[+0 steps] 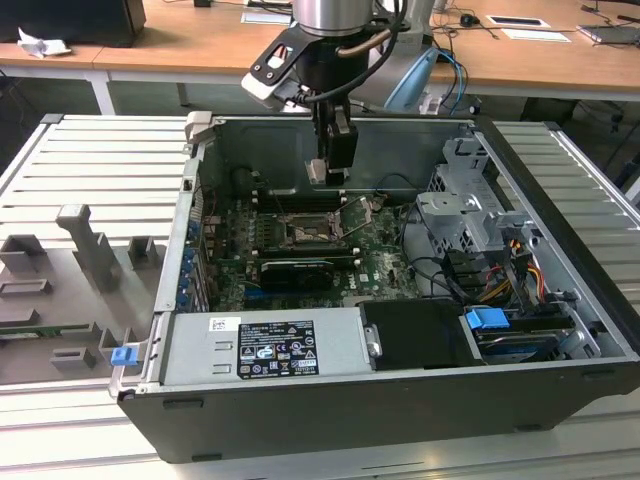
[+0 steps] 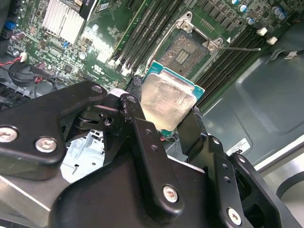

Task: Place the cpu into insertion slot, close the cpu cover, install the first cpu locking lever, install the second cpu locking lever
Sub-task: 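Place the cpu into insertion slot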

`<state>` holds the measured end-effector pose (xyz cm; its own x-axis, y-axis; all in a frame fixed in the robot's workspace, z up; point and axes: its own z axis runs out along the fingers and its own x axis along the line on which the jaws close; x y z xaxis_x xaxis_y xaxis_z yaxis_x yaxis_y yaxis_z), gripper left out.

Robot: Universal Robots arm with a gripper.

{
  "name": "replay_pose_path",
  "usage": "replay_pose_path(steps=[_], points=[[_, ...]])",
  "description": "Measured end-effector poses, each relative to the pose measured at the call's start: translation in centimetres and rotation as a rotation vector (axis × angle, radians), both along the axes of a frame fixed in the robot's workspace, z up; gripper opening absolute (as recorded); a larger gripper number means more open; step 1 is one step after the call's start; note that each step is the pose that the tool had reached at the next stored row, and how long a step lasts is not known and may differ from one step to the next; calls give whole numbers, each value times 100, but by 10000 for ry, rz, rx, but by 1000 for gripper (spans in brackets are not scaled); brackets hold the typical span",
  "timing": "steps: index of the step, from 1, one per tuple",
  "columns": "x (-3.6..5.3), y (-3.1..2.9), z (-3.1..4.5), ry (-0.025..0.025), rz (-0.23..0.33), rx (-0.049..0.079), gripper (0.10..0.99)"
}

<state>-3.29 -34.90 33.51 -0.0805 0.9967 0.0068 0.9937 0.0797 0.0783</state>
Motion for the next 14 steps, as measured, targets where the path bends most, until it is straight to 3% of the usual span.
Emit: replay_pose_path(steps=[7,10,14], points=[[0,0,-25,-1,-228,-6,541],[0,0,-42,-1,-579,-22,541],[0,2,-120,0,-665,-23,541]])
